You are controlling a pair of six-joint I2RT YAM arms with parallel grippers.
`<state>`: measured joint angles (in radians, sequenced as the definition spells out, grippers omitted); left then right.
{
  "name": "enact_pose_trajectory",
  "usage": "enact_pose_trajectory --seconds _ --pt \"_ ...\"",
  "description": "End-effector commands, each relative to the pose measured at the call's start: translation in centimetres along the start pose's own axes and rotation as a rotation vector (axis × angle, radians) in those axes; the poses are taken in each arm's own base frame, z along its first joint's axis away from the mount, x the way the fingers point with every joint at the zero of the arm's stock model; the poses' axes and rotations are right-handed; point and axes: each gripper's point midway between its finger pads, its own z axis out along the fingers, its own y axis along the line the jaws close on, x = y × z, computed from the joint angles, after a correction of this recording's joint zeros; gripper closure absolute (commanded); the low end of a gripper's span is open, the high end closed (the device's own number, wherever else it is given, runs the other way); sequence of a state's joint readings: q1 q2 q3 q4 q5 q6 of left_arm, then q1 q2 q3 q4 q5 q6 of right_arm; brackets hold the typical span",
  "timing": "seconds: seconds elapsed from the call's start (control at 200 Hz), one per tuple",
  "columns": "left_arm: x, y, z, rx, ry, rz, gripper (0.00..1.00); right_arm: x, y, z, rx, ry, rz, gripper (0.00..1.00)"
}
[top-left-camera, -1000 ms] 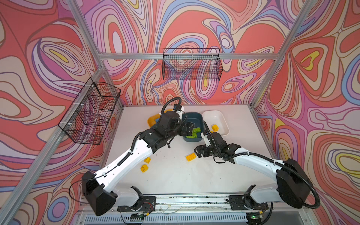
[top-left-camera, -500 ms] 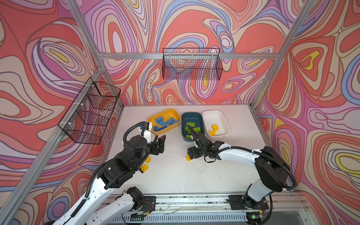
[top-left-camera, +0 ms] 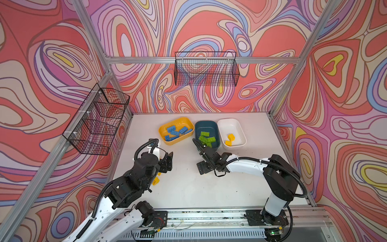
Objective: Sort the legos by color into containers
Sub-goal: 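Withdraw the left arm while the right gripper lowers toward a yellow 2x4 brick, then close the right gripper on the yellow 2x4 brick and lift it, then carry the yellow 2x4 brick right-handed into the white tub and release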
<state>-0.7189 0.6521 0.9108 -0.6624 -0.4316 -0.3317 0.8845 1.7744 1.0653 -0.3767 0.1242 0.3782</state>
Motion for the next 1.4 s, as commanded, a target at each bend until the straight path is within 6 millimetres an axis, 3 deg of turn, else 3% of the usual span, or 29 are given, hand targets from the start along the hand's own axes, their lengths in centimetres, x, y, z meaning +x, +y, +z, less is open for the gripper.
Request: enact_pose_trajectory --seconds 0.0,0.23,0.536,0.631,0.936,0.977,1.187,1.397 --pt "0.2 0.6 -0.2 -0.027 0.008 0.03 0.12 1.4 0.0 0.9 0.038 0.042 -0.035 0.02" --pt "0.3 0.7 -0.2 -0.03 0.011 0.031 0.12 1.7 0.4 1.3 0.056 0.054 -0.052 0.06" --pt "0.6 0.6 0.1 -0.032 0.023 0.038 0.12 1.6 0.1 1.3 0.079 0.048 -0.033 0.31" --pt "0.6 0.6 0.1 -0.034 0.025 0.041 0.12 1.3 0.2 0.9 0.077 0.04 -0.01 0.34" --pt "0.9 0.5 0.4 -0.035 0.039 0.042 0.12 -2.6 1.3 -2.2 0.016 -0.04 0.04 0.34" --pt "0.8 0.5 0.4 -0.037 0.038 0.041 0.12 -4.1 1.2 -3.8 0.0 -0.079 0.05 0.34" --pt "0.9 0.4 0.6 -0.039 0.044 0.041 0.12 -8.9 -1.9 -7.7 -0.094 -0.17 0.154 0.35" --pt "1.1 0.0 1.0 -0.026 0.059 0.048 0.12 -12.4 -8.5 -10.5 -0.021 -0.256 0.242 0.34"
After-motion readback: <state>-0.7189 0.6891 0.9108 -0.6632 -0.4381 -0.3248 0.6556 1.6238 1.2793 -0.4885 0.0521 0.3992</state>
